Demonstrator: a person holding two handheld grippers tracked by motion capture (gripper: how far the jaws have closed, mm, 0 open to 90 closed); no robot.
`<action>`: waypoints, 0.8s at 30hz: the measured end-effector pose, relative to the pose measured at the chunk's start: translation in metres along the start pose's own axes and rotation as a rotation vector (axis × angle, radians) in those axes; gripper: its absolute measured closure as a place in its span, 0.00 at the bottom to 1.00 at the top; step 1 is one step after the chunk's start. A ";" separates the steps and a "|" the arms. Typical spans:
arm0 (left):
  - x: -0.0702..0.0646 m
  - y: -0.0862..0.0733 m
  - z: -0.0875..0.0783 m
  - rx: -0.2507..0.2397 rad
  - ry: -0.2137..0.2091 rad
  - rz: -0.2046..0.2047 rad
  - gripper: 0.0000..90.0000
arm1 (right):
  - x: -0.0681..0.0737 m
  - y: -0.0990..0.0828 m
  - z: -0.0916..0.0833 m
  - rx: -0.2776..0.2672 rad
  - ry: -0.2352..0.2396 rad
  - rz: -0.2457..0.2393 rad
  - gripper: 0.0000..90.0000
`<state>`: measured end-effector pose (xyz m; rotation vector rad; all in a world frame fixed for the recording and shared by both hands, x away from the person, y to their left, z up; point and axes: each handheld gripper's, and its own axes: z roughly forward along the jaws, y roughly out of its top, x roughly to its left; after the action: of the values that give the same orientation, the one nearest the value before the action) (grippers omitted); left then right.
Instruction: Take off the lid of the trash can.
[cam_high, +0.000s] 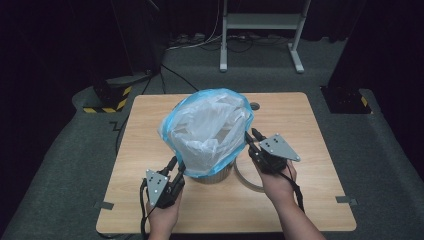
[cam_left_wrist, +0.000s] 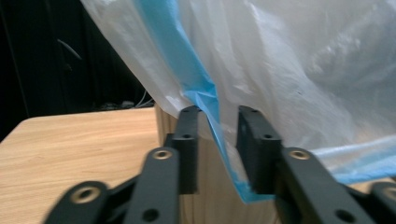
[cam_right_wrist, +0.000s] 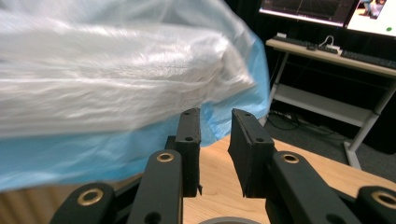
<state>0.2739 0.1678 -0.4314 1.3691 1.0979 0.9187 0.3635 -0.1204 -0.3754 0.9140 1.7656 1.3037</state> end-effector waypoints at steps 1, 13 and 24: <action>0.001 0.002 -0.002 -0.008 0.000 -0.002 0.67 | 0.000 0.000 0.006 0.004 0.003 0.011 0.82; 0.005 0.016 -0.019 -0.067 0.014 0.007 0.54 | -0.011 0.010 0.017 -0.013 -0.029 0.000 0.78; 0.000 0.032 -0.019 -0.078 -0.008 0.016 0.50 | -0.007 0.008 0.031 0.004 -0.029 0.019 0.83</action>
<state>0.2589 0.1738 -0.3974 1.3179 1.0359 0.9573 0.3945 -0.1117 -0.3730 0.9495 1.7415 1.2927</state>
